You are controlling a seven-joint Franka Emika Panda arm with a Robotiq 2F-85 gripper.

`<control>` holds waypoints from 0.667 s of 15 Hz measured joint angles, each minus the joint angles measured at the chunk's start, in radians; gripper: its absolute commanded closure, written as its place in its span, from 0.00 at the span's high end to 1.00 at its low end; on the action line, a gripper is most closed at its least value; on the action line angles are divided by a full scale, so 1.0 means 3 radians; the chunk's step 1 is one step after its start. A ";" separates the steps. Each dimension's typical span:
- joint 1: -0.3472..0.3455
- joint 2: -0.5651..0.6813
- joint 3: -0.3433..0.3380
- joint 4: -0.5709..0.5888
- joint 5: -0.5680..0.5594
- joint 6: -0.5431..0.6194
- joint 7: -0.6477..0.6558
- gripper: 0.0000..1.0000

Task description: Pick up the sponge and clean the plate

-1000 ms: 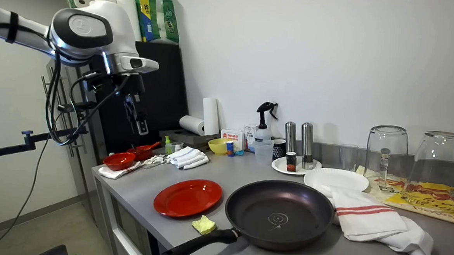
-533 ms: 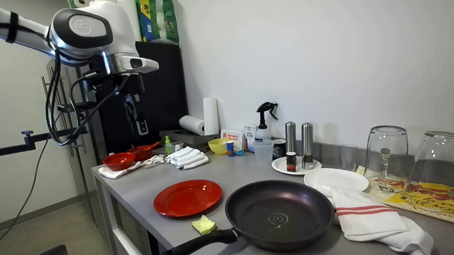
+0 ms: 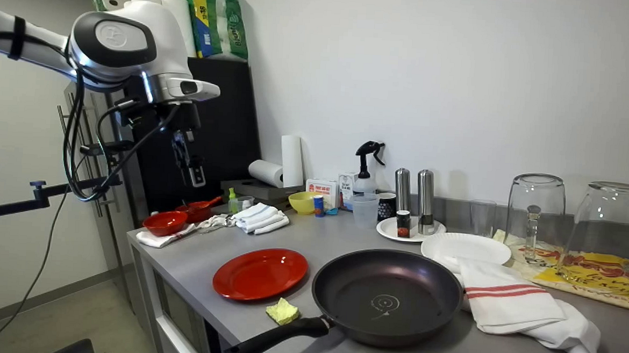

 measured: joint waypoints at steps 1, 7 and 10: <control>0.0002 0.0000 -0.0004 0.0000 0.0000 -0.0001 0.0000 1.00; 0.0002 0.0000 -0.0026 0.0000 0.0001 -0.0001 0.0000 1.00; 0.0002 0.0000 -0.0040 0.0000 0.0001 -0.0001 0.0003 1.00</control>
